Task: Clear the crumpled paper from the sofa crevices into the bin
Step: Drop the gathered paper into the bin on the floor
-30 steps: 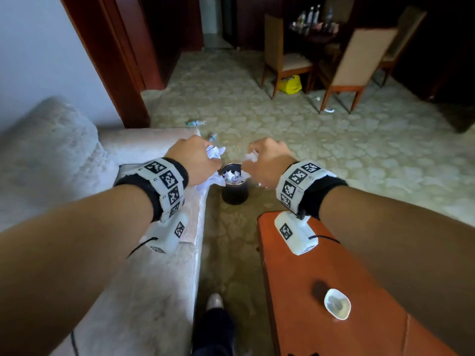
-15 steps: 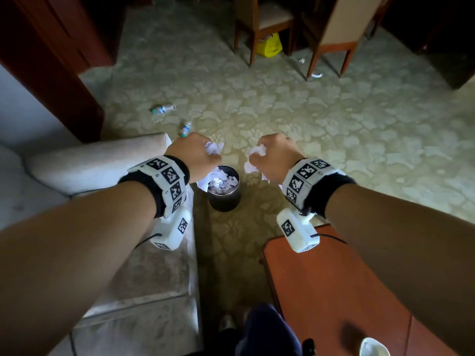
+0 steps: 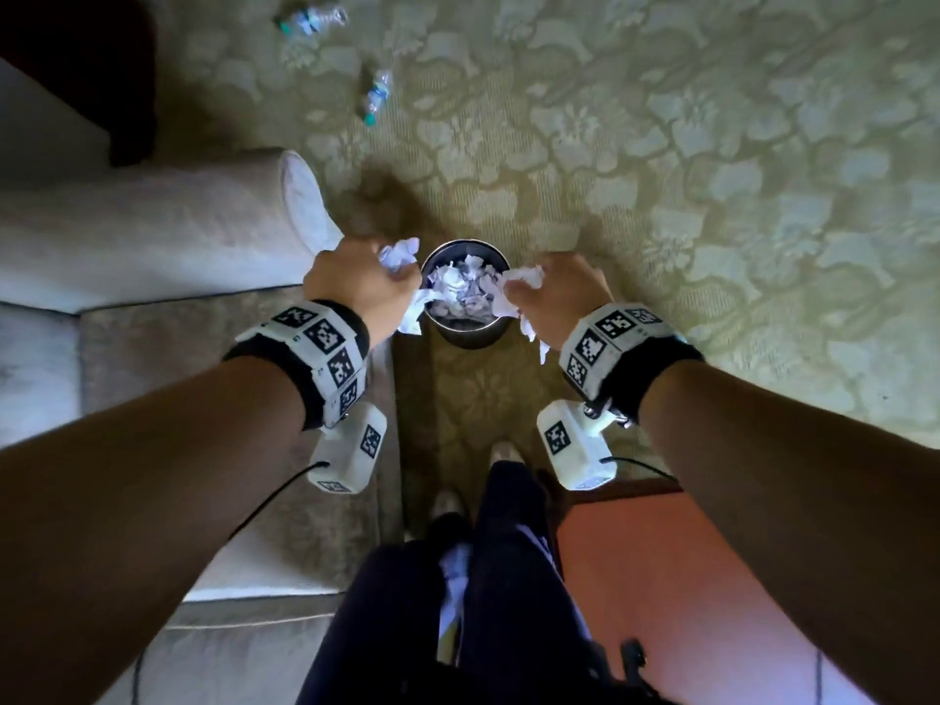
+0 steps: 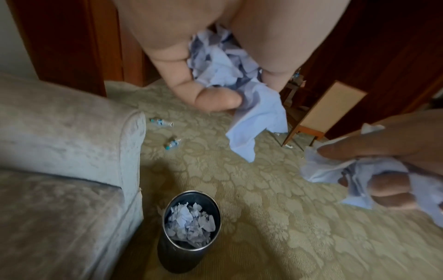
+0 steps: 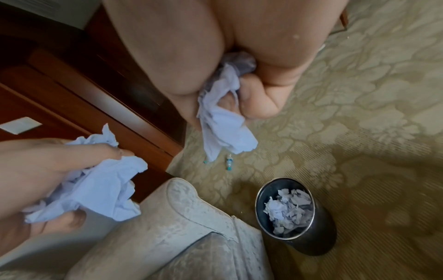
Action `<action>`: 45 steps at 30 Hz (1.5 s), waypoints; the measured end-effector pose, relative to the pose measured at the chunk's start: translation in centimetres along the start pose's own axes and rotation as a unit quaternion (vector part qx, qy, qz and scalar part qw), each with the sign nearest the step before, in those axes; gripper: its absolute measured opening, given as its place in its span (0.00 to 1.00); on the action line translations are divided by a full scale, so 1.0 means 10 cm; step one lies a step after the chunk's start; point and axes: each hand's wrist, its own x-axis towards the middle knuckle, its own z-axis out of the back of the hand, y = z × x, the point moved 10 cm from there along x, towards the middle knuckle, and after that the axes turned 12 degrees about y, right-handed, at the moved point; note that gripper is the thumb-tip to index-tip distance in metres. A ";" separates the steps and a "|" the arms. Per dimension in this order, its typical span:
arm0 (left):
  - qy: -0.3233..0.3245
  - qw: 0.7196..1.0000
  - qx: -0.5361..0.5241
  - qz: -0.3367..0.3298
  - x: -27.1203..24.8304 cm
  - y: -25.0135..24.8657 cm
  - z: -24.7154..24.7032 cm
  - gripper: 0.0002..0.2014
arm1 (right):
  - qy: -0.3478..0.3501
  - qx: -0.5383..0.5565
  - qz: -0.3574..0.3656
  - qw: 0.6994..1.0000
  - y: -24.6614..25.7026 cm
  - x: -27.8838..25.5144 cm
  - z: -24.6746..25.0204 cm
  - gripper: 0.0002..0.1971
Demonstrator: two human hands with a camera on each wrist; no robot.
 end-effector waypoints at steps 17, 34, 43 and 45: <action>0.093 0.983 -0.136 0.084 3.03 1.35 -2.18 0.20 | 0.019 0.121 -0.198 0.973 -1.22 3.56 -1.44 0.21; 0.119 0.988 -0.095 0.041 3.59 1.11 -2.75 0.19 | 0.053 0.274 -0.192 0.941 -1.72 3.70 -1.78 0.05; 0.185 0.982 -0.036 -0.020 3.33 0.53 -2.46 0.38 | 0.038 0.172 -0.138 0.975 -1.47 3.18 -0.95 0.17; 0.195 0.980 -0.030 -0.040 3.24 0.27 -2.18 0.30 | 0.014 0.149 -0.158 0.976 -1.33 2.98 -0.54 0.15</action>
